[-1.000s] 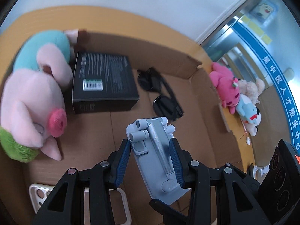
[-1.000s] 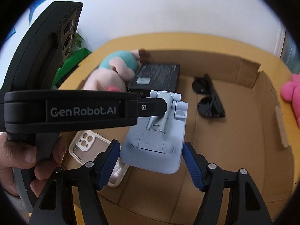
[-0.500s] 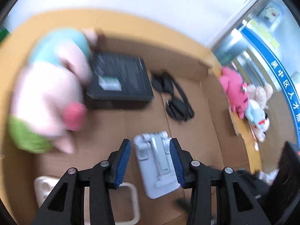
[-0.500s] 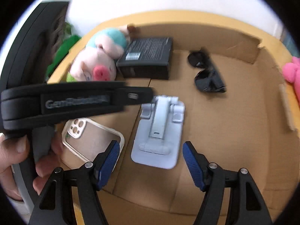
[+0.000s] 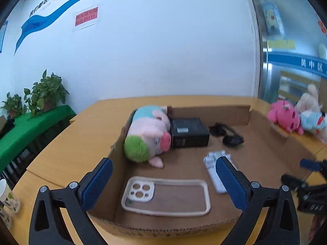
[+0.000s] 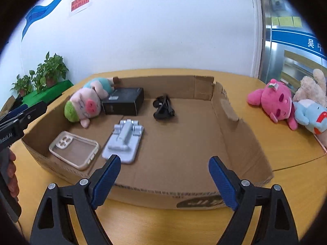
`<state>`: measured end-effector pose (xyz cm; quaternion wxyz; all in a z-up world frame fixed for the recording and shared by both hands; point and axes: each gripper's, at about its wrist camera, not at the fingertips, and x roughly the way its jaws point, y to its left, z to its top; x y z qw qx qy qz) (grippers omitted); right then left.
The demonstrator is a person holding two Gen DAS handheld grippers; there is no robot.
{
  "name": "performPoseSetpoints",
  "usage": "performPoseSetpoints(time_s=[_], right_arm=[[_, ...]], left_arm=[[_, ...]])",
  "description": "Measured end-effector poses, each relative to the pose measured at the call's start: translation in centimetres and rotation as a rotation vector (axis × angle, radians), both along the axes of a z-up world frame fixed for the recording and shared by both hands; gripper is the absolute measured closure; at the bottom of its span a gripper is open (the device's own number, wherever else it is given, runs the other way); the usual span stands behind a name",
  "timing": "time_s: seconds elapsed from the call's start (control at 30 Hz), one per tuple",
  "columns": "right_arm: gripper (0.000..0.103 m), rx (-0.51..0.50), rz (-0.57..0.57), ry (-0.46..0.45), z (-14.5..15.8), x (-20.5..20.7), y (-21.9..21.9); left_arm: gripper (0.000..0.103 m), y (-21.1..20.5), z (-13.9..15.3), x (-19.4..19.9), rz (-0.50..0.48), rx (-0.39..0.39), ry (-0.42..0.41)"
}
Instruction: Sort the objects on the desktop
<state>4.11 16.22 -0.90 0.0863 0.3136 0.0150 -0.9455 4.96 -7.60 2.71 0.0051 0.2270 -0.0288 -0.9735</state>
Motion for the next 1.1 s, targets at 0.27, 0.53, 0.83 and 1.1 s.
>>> performPoseSetpoints(time_s=[0.27, 0.53, 0.83, 1.1], right_arm=[[0.000, -0.017, -0.007, 0.117, 0.1, 1.2, 0.6], [0.000, -0.019, -0.006, 0.165, -0.4, 1.4, 0.7], [0.000, -0.019, -0.006, 0.166, -0.4, 1.4, 0.7], [0.000, -0.019, -0.022, 0.164, -0.3, 1.4, 0.6]], left_arm=[[0.000, 0.5, -3.7, -0.6, 0.056, -0.003, -0.052], [0.000, 0.7, -3.7, -0.5, 0.061, -0.016, -0.028], [0.000, 0.7, -3.7, -0.5, 0.063, -0.014, -0.028], [0.000, 0.7, -3.7, -0.3, 0.066, -0.013, -0.027]])
